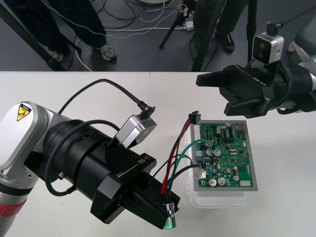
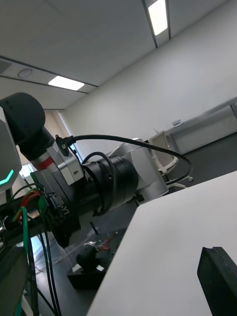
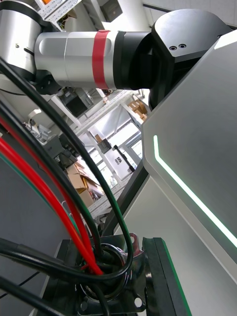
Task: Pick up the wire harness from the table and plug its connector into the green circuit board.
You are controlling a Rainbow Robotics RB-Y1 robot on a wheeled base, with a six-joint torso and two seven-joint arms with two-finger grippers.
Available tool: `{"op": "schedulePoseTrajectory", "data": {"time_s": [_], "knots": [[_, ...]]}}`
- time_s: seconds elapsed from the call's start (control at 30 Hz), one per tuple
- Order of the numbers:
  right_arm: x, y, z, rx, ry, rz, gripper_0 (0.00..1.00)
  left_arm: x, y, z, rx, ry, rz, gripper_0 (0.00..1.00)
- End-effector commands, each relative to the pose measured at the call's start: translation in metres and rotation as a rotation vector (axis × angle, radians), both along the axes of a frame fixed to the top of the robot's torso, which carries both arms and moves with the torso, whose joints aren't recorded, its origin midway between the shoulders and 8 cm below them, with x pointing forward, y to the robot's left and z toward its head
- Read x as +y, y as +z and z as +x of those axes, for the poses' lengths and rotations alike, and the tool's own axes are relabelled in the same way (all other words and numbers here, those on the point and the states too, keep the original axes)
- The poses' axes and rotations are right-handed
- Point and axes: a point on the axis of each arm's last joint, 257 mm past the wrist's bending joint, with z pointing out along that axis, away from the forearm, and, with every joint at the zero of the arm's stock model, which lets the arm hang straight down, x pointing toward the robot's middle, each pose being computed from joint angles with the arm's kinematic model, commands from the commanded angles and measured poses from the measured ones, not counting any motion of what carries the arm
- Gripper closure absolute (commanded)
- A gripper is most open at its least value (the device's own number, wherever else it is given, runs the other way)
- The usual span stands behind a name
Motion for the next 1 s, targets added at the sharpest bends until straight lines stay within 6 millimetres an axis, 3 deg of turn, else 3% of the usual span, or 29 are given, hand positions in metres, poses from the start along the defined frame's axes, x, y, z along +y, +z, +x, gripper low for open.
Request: {"op": "schedulePoseTrajectory", "data": {"time_s": [0.03,0.63,1.0], "knots": [[0.017,0.023,-0.007,0.019,0.065,0.042,0.00,0.004,0.001,-0.010,0.002,-0.058,0.034,1.00],[0.024,0.030,-0.061,0.176,0.223,0.073,0.00,0.004,0.003,-0.011,0.009,-0.060,0.031,1.00],[0.032,0.026,-0.069,0.225,0.255,0.104,0.00,0.004,0.013,-0.015,0.022,-0.081,-0.002,1.00]]}}
